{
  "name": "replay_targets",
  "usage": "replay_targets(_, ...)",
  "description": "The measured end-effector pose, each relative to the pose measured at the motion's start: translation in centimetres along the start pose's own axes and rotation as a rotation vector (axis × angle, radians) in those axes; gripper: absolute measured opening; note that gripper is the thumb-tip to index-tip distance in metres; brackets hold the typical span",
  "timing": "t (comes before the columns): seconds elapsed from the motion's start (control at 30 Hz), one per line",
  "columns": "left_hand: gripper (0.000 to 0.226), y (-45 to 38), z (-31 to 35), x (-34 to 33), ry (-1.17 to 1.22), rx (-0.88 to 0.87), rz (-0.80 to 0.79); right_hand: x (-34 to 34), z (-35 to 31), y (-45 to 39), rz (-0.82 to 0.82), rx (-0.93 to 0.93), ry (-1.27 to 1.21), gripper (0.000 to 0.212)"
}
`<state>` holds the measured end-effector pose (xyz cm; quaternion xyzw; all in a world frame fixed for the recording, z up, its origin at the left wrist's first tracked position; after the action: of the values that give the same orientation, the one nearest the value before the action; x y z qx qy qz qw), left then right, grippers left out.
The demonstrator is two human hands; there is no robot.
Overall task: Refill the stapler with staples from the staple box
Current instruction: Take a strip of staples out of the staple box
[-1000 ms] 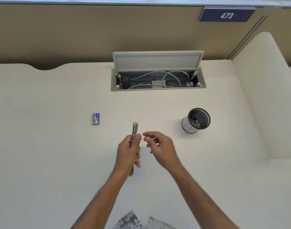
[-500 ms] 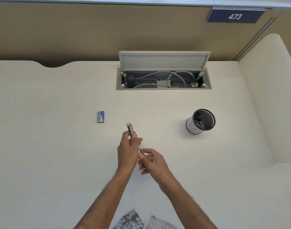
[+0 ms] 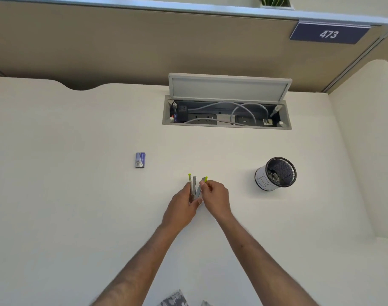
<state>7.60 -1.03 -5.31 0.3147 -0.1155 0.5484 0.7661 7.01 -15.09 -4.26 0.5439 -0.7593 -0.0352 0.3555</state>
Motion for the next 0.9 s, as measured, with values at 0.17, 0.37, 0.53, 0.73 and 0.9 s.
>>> replay_targets(0.17,0.079,-2.5,0.9,0.4,-0.398,-0.004,0.088,-0.4,-0.5,-1.7,0.116,-0.012,0.075,0.046)
replay_targets(0.37,0.083,-4.0,-0.1,0.5,-0.441,0.010,0.054,-0.3,0.2,-2.7,0.237,-0.083,-0.013,0.023)
replay_targets(0.53,0.056,-3.8,-2.7,9.0,-0.323,0.096,0.470,-0.1,0.5,-2.3,0.285,-0.068,-0.048,0.024)
replay_targets(0.73,0.057,-4.1,-7.0,16.2,-0.227,0.266,0.710,-2.7,-2.5,0.3,0.208,0.115,-0.077,0.021)
replay_targets(0.9,0.043,-4.6,-7.9,16.2,-0.234,0.256,0.695,-7.4,-6.1,3.6,0.051,0.490,0.243,0.017)
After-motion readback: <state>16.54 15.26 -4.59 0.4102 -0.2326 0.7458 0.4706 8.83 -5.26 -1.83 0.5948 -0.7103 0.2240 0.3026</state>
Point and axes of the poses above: each hand's wrist, its own y-axis away from the middle knuckle, its own x-axis out of the back of the hand, z = x × y, the point moved 10 cm from there along -y, towards the middle knuckle, and after that the axes turned 4 degrees about z, right-handed, at the moved point
